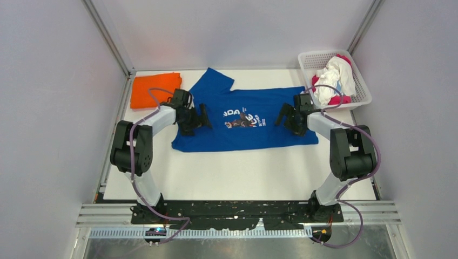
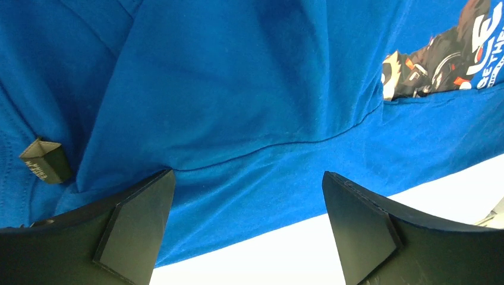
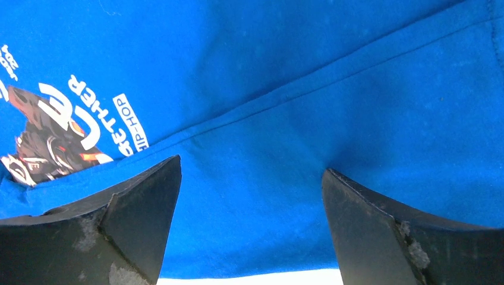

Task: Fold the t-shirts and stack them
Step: Fold the flattened tshirt in 1/3 of the way

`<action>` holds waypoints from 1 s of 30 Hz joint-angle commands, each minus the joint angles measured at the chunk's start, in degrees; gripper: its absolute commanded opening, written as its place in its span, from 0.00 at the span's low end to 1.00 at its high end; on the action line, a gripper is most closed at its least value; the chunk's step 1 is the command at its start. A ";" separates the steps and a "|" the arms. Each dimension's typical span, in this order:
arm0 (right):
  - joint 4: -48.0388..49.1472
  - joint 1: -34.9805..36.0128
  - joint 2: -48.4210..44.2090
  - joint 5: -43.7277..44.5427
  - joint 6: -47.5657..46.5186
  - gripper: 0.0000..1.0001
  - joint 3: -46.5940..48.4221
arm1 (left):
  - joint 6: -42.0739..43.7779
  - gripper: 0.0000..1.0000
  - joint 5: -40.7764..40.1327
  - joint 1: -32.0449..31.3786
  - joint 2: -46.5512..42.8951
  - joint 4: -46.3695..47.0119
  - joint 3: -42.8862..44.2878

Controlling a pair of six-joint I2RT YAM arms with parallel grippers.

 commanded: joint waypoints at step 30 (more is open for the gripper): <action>-27.19 6.90 -26.70 9.29 4.25 0.95 -22.88 | -17.03 1.00 -11.35 -16.68 -43.01 -9.66 -41.58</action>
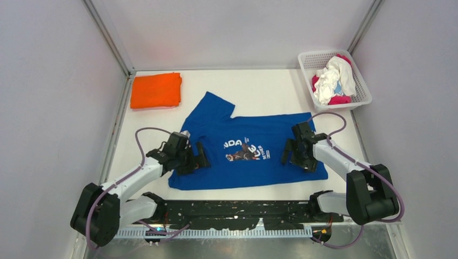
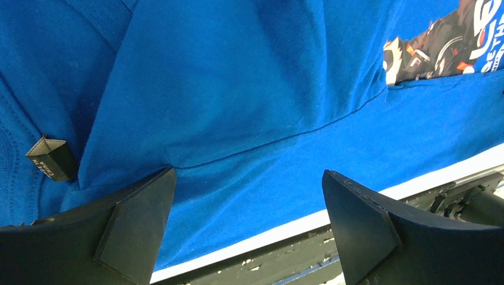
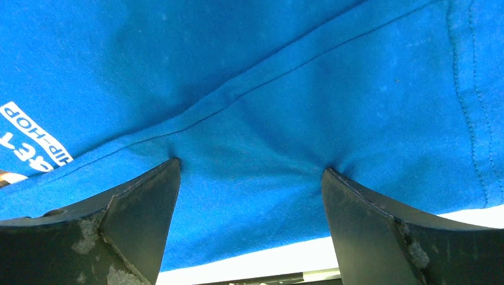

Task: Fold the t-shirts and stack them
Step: Fold the flattened tshirt in 1/3 of the way

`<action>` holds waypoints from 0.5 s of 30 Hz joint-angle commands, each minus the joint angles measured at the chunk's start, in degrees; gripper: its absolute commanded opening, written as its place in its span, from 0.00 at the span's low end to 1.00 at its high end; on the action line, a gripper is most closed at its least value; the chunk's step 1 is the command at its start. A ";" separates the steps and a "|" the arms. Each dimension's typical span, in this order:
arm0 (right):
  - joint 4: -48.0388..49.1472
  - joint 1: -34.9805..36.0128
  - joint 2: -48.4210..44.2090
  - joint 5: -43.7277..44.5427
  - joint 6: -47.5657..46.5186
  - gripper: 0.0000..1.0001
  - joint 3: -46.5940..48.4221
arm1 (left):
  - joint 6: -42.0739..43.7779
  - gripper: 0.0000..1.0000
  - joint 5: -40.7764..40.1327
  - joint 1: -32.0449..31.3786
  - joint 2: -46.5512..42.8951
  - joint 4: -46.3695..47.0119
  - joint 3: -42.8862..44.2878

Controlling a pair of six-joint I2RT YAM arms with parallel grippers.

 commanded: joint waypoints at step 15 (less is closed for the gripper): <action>-7.14 0.13 -9.35 -3.08 4.16 0.95 -6.74 | -4.46 1.00 -8.38 -3.95 -2.82 -9.15 -1.38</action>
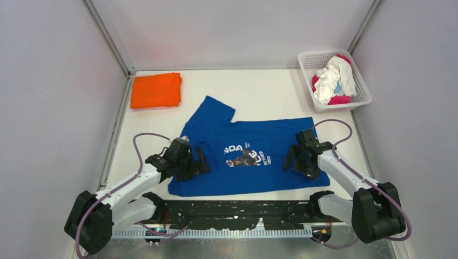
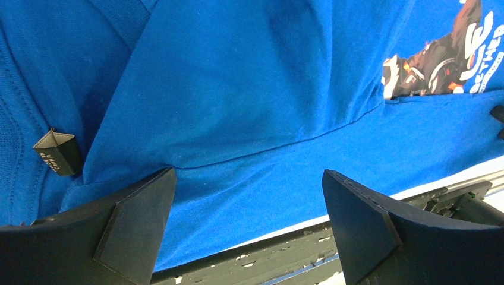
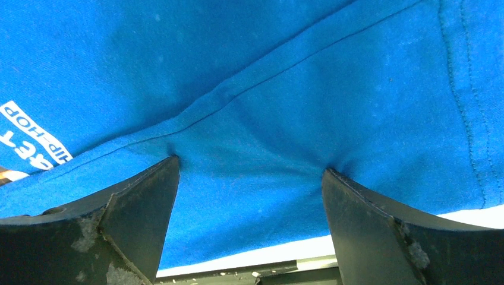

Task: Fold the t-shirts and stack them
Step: Fold the flattened tshirt in 1/3 of the way, then grab the side of the flattened tshirt furthest away from the robot with both arms

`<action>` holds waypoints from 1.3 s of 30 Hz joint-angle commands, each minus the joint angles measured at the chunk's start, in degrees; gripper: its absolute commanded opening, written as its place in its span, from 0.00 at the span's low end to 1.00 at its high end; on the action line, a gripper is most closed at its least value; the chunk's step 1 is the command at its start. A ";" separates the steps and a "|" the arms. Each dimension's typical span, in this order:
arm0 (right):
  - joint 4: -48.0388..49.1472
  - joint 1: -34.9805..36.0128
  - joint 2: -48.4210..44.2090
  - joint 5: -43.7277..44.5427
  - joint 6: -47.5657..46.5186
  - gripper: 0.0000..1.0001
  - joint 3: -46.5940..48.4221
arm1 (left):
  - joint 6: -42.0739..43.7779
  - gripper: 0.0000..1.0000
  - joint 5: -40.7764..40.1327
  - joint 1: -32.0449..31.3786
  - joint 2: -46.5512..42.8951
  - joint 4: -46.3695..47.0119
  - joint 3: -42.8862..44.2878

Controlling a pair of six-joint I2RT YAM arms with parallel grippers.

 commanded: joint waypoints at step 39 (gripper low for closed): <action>29.39 -3.68 -3.54 -1.34 -5.07 0.95 7.26 | 25.18 1.00 -4.07 13.90 63.62 -14.56 81.32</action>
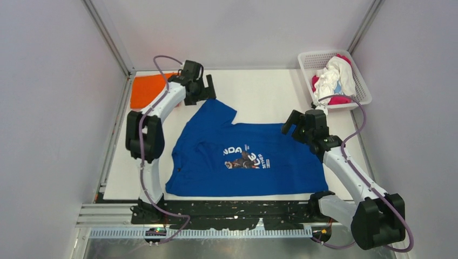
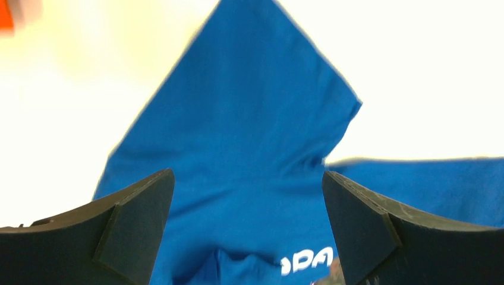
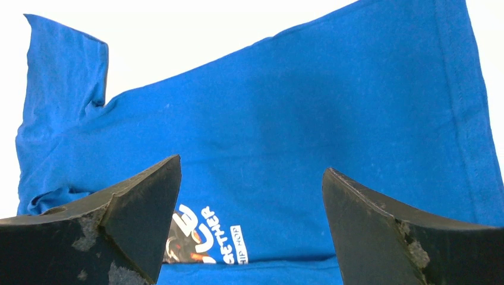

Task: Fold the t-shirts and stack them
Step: Grab the side of the flattened tshirt furthest away from the robot with both arms

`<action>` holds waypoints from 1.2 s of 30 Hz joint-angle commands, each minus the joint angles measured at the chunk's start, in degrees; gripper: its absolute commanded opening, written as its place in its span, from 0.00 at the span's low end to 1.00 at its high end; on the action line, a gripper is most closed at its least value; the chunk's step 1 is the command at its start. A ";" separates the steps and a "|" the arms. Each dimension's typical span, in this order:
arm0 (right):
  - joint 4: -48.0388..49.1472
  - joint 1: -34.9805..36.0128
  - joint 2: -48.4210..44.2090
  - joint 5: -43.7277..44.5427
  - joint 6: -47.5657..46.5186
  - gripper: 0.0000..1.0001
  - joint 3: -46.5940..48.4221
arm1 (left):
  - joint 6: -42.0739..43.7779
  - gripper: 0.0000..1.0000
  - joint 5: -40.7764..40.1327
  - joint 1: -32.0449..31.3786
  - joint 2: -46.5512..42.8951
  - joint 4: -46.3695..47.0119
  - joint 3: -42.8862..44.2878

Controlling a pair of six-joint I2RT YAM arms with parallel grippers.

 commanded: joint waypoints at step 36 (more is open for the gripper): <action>14.35 -10.25 6.57 -12.51 -2.34 0.95 -5.34 | -3.83 0.98 25.00 4.39 37.27 -7.77 42.04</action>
